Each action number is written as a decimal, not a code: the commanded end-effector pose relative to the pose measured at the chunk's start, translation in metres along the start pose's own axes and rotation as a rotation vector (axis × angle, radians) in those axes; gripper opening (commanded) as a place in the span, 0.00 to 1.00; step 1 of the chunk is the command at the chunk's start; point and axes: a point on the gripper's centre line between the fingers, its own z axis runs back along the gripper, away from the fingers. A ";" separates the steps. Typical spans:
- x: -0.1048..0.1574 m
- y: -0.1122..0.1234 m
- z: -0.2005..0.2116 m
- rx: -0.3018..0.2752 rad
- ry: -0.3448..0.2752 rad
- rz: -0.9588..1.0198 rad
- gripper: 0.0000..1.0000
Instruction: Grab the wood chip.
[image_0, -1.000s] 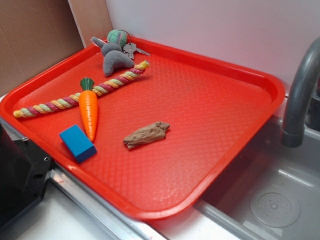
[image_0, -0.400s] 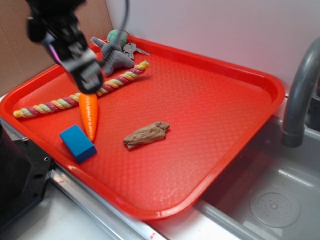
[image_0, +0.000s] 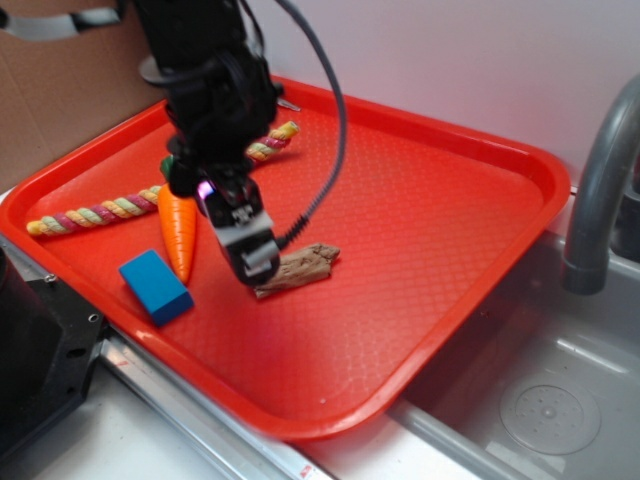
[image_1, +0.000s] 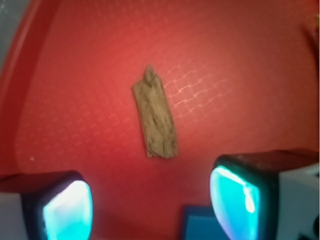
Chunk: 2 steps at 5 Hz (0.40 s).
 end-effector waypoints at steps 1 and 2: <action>0.013 0.021 -0.014 0.038 0.007 0.017 1.00; 0.016 0.016 -0.034 0.042 0.041 -0.032 1.00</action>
